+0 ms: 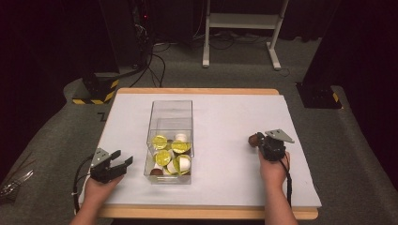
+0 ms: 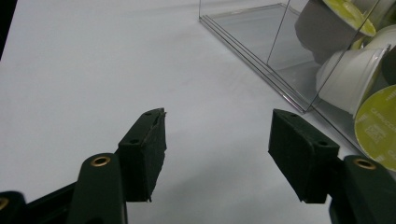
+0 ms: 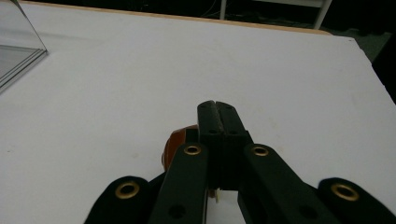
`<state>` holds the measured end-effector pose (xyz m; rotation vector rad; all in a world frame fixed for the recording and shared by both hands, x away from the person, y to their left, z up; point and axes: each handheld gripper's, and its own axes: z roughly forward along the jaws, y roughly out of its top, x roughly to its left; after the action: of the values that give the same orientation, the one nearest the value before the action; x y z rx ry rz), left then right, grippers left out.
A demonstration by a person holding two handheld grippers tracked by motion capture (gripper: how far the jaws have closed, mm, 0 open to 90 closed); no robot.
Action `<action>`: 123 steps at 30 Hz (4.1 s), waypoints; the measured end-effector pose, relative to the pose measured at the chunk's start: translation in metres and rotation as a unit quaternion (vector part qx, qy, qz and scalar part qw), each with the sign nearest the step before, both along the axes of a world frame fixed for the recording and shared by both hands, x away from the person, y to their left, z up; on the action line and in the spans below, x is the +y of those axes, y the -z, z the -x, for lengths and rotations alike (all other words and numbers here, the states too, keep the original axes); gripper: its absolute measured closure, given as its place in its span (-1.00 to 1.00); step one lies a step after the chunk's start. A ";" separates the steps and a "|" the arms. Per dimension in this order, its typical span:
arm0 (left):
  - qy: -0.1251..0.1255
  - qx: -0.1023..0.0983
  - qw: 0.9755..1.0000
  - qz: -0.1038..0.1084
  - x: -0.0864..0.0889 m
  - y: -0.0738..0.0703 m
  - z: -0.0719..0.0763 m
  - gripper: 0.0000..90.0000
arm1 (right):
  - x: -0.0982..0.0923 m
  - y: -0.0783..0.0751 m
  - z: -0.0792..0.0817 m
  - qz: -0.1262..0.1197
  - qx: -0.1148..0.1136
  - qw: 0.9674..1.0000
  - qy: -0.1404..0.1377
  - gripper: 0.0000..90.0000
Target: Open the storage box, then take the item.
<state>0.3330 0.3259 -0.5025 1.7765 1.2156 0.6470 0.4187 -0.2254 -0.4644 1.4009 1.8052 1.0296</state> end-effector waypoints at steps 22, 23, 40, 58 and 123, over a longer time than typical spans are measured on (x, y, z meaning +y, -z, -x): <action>0.002 0.000 1.000 0.001 0.000 0.000 0.000 -0.18 | 0.011 0.010 0.000 -0.009 0.012 1.000 -0.019 0.94; 0.002 0.000 1.000 0.002 0.000 0.000 0.000 -0.18 | 0.012 0.010 0.001 -0.010 0.013 1.000 -0.021 0.93; 0.004 0.000 1.000 0.002 0.000 0.000 0.000 -0.18 | 0.043 0.018 0.006 -0.005 0.019 0.998 -0.059 0.87; 0.006 -0.002 1.000 -0.001 0.001 -0.001 0.001 -0.18 | 0.052 0.021 0.008 -0.001 0.026 0.997 -0.075 0.76; 0.051 -0.006 0.998 0.019 -0.017 -0.021 0.046 -0.55 | 0.090 0.007 0.077 -0.036 0.020 0.980 -0.196 -0.32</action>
<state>0.2872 0.3093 -0.4816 1.7880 1.1141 0.5699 0.3417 -0.1353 -0.4712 1.1339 2.1466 1.2809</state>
